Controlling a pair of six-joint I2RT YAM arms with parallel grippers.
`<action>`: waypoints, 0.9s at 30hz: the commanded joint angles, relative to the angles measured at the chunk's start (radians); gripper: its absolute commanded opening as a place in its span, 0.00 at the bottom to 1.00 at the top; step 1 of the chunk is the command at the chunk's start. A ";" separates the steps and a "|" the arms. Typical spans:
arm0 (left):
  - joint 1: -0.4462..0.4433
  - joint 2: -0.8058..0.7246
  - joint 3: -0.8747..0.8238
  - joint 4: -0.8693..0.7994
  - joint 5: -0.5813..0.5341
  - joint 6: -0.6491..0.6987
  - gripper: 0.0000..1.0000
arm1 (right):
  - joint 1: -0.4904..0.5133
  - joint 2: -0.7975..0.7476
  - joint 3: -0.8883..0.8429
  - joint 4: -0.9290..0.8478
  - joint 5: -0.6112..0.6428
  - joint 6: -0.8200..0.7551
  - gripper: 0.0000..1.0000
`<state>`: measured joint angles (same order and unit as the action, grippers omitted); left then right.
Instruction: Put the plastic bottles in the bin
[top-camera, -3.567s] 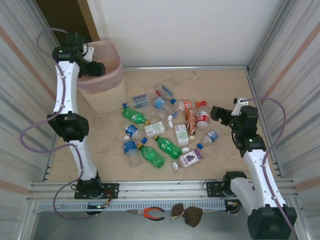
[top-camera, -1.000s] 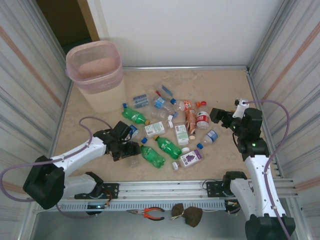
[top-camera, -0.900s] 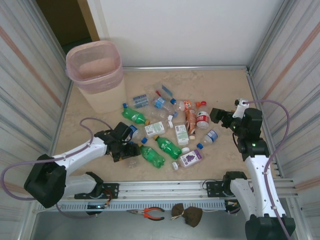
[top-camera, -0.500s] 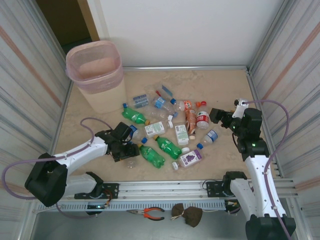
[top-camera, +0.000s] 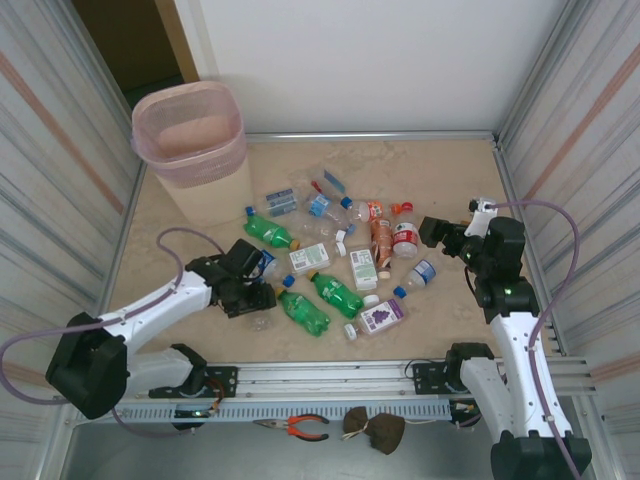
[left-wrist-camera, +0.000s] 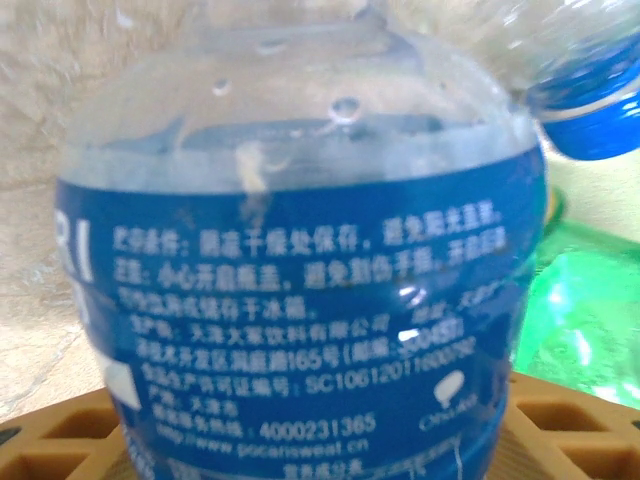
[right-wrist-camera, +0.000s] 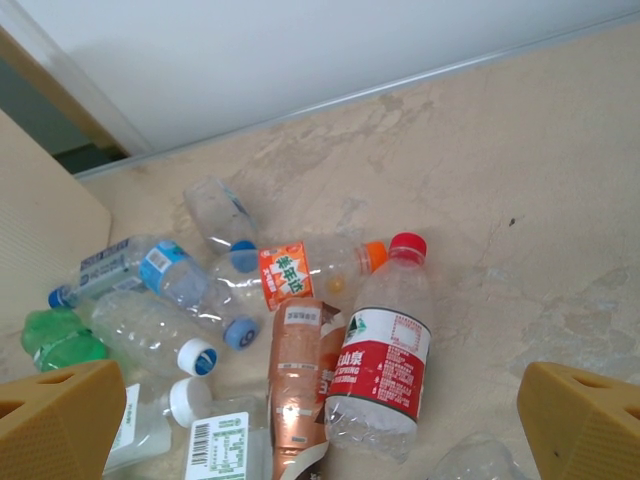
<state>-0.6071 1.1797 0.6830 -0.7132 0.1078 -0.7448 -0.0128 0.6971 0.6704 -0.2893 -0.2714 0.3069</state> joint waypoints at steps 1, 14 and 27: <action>0.016 -0.042 0.083 -0.085 -0.045 0.056 0.62 | 0.005 -0.017 0.016 -0.013 -0.021 0.012 0.99; 0.116 -0.055 0.432 -0.149 -0.060 0.272 0.62 | 0.005 -0.050 0.048 -0.068 0.015 0.034 0.99; 0.194 0.011 0.805 -0.119 -0.127 0.498 0.62 | 0.008 -0.011 0.122 -0.112 0.046 0.044 0.99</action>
<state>-0.4244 1.1736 1.4078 -0.8413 0.0219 -0.3405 -0.0116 0.6811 0.7502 -0.3790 -0.2394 0.3332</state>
